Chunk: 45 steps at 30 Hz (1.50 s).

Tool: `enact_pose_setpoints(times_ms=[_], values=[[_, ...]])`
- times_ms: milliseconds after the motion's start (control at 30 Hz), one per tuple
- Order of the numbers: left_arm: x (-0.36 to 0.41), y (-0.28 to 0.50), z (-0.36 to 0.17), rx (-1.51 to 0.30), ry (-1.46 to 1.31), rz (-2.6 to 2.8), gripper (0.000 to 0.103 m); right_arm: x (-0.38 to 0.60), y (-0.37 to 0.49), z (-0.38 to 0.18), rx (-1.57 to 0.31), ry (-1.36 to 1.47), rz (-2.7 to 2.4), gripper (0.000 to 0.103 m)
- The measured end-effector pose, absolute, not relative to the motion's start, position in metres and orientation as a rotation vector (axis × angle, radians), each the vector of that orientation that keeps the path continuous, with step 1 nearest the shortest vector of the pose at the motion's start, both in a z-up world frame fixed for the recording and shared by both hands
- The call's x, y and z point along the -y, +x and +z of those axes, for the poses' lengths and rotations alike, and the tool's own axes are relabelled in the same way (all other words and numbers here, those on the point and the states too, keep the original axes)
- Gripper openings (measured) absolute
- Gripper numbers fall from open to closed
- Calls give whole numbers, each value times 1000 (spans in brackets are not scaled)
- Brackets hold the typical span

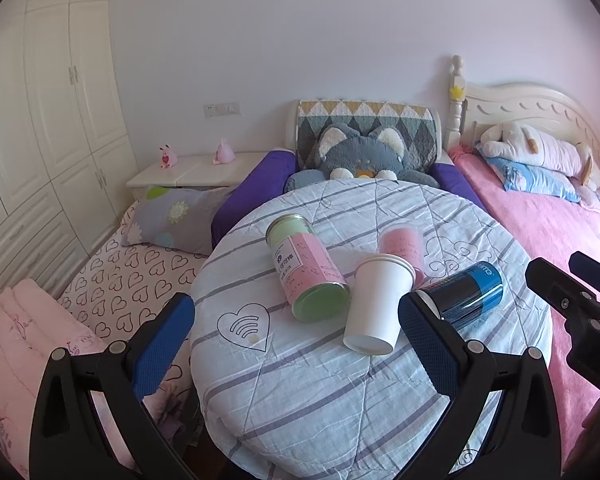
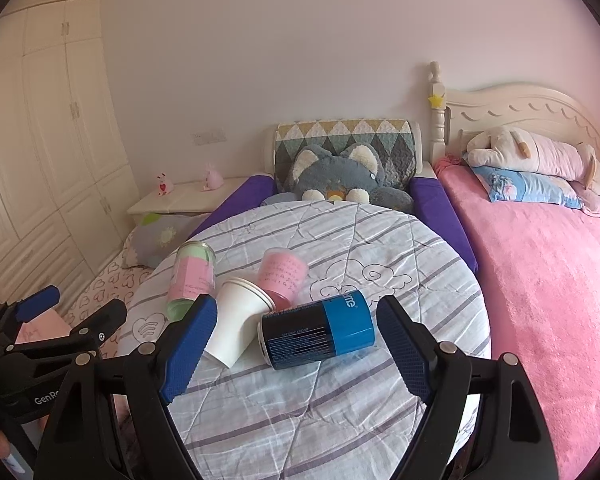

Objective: Flip cup upright
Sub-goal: 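Move the right gripper toward the pink cup lying on its side, then close the right gripper on the pink cup's rim and lift it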

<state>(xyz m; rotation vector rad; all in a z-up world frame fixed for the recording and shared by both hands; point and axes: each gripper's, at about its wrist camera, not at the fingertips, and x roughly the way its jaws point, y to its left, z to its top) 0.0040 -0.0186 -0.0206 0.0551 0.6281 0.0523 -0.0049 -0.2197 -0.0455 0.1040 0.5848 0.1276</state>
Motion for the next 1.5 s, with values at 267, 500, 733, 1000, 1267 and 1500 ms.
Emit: enact_pose_setpoints(times_ms=[267,500,733,1000,1267,1500], values=[[18,12,-27,-657,43,52,103,217,0,-48,-594,96,144,83],[13,24,-30,-676,28,56,103,217,5,-49,-601,101,151,83],[5,44,-37,-720,3,50,103,215,17,-50,-616,102,153,83],[0,65,-40,-743,-20,42,103,210,31,-53,-630,99,158,83],[-2,89,-50,-779,-22,40,103,208,48,-59,-649,99,148,83],[0,108,-59,-813,-28,22,103,212,64,-66,-678,117,139,83]])
